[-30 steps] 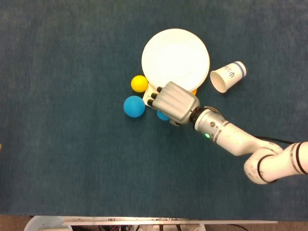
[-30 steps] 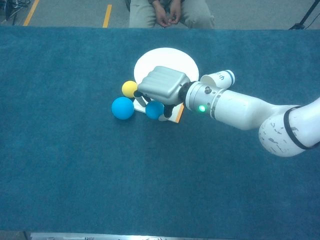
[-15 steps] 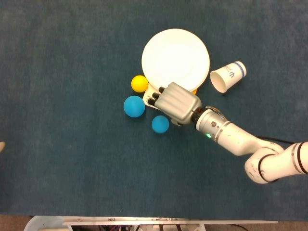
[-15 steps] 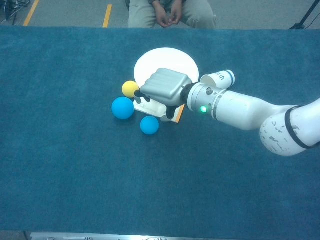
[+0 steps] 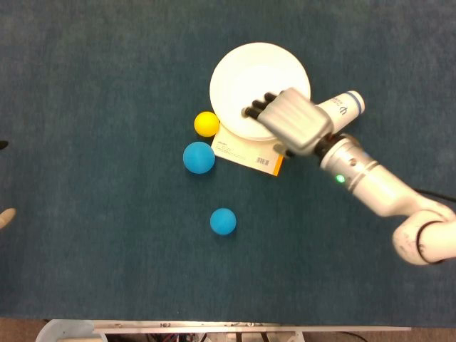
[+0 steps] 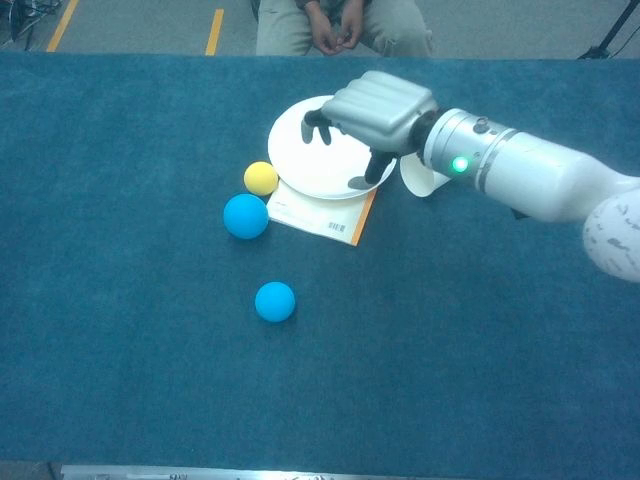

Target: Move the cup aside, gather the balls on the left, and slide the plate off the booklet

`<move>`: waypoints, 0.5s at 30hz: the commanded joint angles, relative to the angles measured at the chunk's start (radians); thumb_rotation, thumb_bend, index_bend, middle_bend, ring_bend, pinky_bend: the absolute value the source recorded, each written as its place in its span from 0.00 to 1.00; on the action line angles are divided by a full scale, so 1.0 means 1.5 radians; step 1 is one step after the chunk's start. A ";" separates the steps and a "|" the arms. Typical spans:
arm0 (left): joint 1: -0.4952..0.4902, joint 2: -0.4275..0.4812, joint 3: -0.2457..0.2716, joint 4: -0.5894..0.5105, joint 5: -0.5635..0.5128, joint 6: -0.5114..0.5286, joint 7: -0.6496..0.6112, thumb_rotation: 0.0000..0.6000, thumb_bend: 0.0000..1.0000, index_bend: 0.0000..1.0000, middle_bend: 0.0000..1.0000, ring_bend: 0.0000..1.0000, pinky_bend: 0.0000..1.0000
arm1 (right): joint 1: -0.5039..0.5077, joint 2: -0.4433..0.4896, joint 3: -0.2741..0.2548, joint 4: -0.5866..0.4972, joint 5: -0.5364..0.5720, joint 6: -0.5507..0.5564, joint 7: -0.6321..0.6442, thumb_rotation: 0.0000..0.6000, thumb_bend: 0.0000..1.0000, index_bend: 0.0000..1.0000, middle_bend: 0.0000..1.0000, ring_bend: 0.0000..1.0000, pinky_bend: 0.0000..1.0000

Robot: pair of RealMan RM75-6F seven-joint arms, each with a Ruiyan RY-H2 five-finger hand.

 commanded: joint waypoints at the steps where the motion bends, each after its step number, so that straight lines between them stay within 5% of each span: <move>1: -0.005 0.001 0.003 0.005 0.009 -0.004 -0.010 1.00 0.18 0.15 0.11 0.05 0.05 | -0.021 0.046 0.009 -0.023 -0.005 0.019 0.022 1.00 0.17 0.28 0.38 0.36 0.59; 15: -0.047 -0.006 0.014 0.024 0.081 -0.022 -0.055 1.00 0.18 0.16 0.12 0.05 0.05 | -0.094 0.201 0.008 -0.104 -0.014 0.061 0.066 1.00 0.17 0.28 0.38 0.36 0.59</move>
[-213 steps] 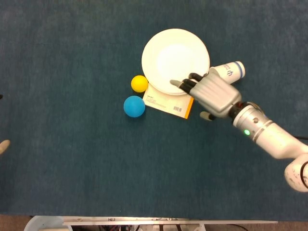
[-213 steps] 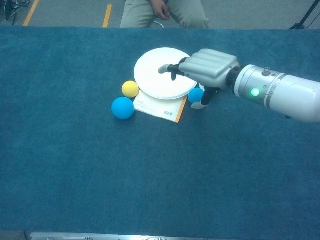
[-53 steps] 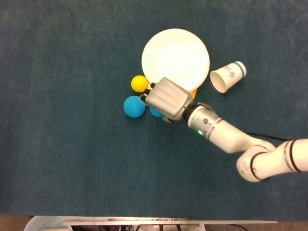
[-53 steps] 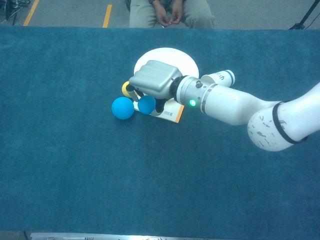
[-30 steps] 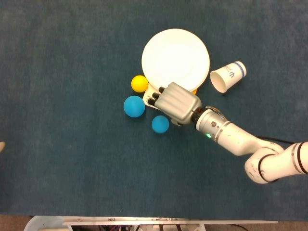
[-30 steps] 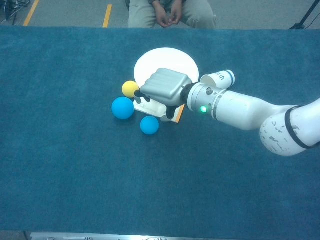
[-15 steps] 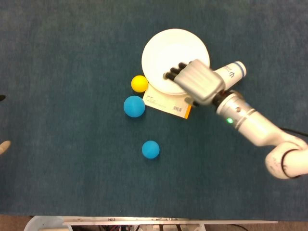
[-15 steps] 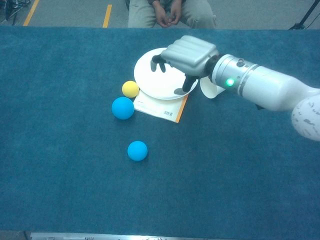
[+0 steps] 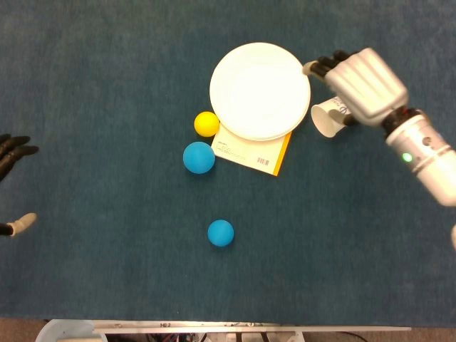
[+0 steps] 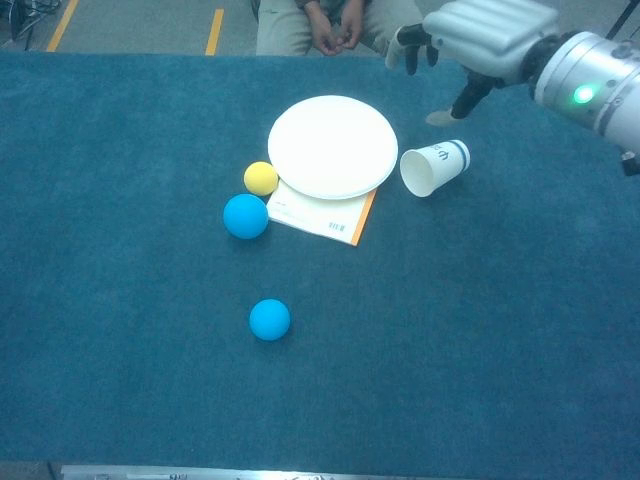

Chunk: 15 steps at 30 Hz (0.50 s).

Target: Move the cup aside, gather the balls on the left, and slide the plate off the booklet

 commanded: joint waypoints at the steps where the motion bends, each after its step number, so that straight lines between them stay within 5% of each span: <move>1: -0.010 -0.005 -0.001 0.004 0.011 -0.003 -0.006 1.00 0.18 0.16 0.12 0.05 0.05 | -0.020 0.034 -0.005 -0.022 -0.004 0.012 0.007 1.00 0.17 0.28 0.38 0.36 0.59; 15: -0.107 -0.024 0.015 -0.002 0.101 -0.088 -0.012 1.00 0.18 0.18 0.13 0.06 0.05 | -0.115 0.179 -0.021 -0.094 -0.039 0.071 0.049 1.00 0.17 0.28 0.38 0.36 0.59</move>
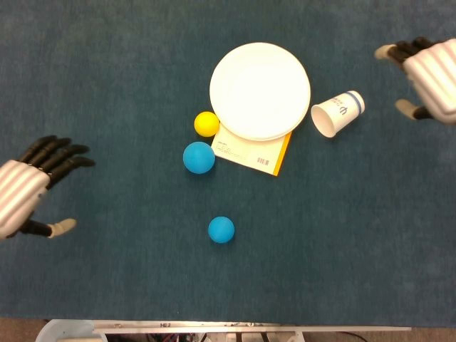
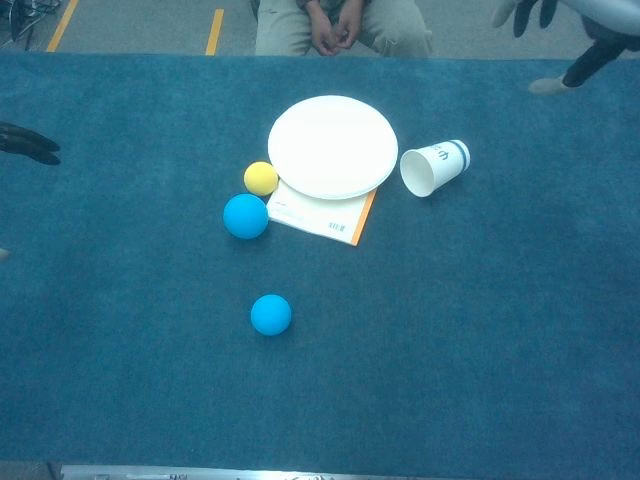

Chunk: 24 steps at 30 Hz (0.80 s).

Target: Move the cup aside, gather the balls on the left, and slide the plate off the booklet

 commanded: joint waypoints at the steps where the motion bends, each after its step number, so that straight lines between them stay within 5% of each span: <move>1: -0.021 -0.010 0.006 -0.005 0.015 -0.021 0.005 1.00 0.18 0.18 0.13 0.06 0.05 | -0.025 0.024 -0.005 -0.012 -0.014 0.016 0.020 1.00 0.17 0.28 0.38 0.36 0.59; 24: -0.151 -0.141 0.026 -0.028 0.080 -0.131 0.051 1.00 0.18 0.23 0.16 0.07 0.09 | -0.145 0.072 -0.017 0.025 -0.105 0.051 0.133 1.00 0.17 0.28 0.38 0.36 0.59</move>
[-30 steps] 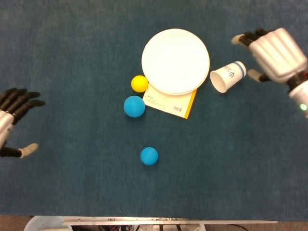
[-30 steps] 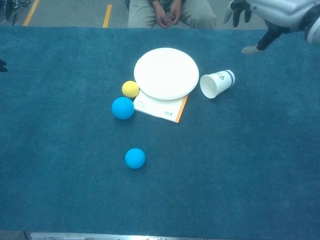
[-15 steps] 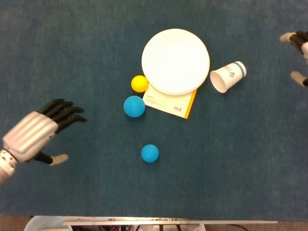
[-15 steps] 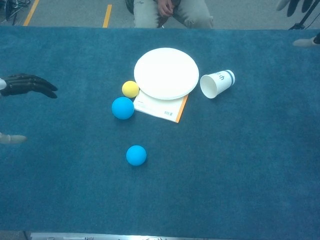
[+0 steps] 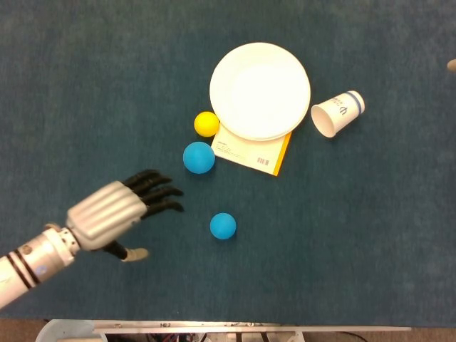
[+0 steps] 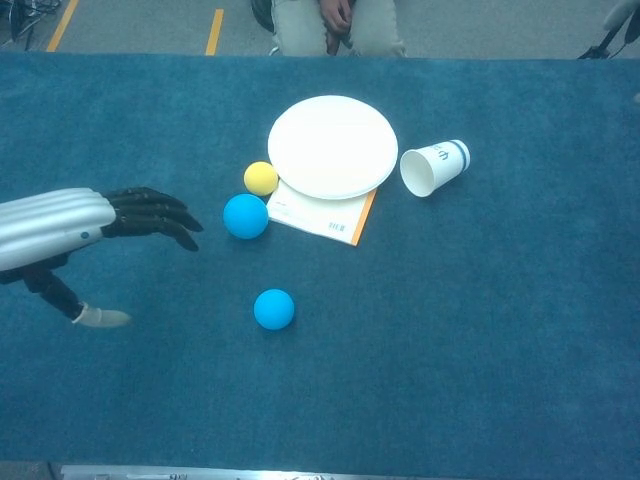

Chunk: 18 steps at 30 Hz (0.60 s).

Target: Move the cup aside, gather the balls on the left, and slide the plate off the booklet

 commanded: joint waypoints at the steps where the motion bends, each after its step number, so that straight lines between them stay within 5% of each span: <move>1: -0.020 -0.024 -0.001 0.001 0.010 -0.015 0.015 1.00 0.18 0.23 0.17 0.07 0.10 | -0.007 0.001 0.003 0.009 -0.004 -0.005 0.010 1.00 0.17 0.28 0.38 0.36 0.59; 18: -0.116 -0.142 0.004 0.070 0.008 -0.094 0.056 1.00 0.18 0.26 0.19 0.10 0.14 | -0.035 0.003 0.014 0.029 -0.017 -0.022 0.031 1.00 0.17 0.28 0.38 0.36 0.59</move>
